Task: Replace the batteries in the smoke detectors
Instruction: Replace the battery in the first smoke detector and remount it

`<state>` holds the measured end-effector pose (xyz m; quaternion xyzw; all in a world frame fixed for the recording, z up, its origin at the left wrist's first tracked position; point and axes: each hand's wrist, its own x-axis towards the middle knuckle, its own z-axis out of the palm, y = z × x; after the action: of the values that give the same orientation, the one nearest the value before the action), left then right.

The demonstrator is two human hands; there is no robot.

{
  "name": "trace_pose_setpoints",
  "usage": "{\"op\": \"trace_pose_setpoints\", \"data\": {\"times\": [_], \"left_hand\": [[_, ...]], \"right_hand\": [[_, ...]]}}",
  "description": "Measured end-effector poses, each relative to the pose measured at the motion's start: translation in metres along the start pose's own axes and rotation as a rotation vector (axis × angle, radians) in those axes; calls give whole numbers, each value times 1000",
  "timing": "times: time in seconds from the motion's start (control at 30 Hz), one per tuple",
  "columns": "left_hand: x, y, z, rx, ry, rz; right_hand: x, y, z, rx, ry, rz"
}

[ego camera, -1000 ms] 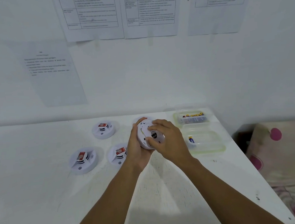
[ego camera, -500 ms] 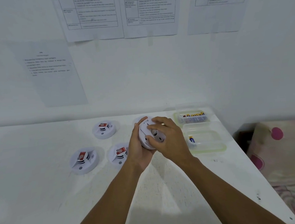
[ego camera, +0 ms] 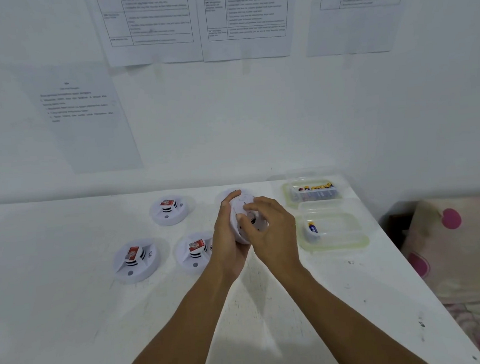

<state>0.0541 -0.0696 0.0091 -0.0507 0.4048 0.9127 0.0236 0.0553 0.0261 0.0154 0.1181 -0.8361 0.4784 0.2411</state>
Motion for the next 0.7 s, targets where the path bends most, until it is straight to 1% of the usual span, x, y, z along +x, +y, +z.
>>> {"op": "trace_pose_setpoints", "data": {"times": [0.13,0.27,0.4,0.53,0.6,0.7], "left_hand": [[-2,0,2,70,36,33],[-3,0,1,135,12,84],[3,5,-9,191,-10,72],[12,12,-15,387,-44,79],[13,14,-12,483,-49,100],[14,14,-16,523,-16,148]], "right_hand": [[-2,-2,4,19,26,56],[-4,-1,9,72,26,119],[0,-2,-1,165,-73,233],[8,-7,-14,435,-210,470],[10,-5,-17,536,-233,554],[14,3,-21,724,-207,645]]}}
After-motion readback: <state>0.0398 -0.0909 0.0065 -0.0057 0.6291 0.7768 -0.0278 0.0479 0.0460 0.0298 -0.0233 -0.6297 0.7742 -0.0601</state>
